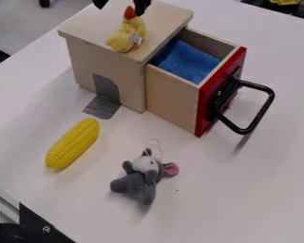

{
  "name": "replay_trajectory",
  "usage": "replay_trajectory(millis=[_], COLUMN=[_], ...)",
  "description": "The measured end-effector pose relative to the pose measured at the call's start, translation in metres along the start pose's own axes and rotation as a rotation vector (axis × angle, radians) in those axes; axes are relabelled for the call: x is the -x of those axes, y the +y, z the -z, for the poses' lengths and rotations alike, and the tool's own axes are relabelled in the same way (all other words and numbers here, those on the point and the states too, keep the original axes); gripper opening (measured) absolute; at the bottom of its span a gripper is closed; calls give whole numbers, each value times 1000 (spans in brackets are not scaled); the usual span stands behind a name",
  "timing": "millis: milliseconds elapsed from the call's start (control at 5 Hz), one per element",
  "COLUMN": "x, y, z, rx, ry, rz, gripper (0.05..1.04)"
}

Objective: Move the yellow duck on the table

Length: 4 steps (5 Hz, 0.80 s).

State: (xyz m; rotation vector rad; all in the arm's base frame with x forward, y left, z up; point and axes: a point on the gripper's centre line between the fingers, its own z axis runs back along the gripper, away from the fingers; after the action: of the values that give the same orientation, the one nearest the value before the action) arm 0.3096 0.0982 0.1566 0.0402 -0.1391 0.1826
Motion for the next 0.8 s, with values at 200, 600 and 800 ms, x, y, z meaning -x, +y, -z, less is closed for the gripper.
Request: replay_trajectory(millis=[200,600,800], x=[1,12,13], y=[6,2,-1], z=[21,49,50], rx=[-18,-25,-11], ry=[53,131,113], rz=[-15,-47,-56], gripper=[999,948,659])
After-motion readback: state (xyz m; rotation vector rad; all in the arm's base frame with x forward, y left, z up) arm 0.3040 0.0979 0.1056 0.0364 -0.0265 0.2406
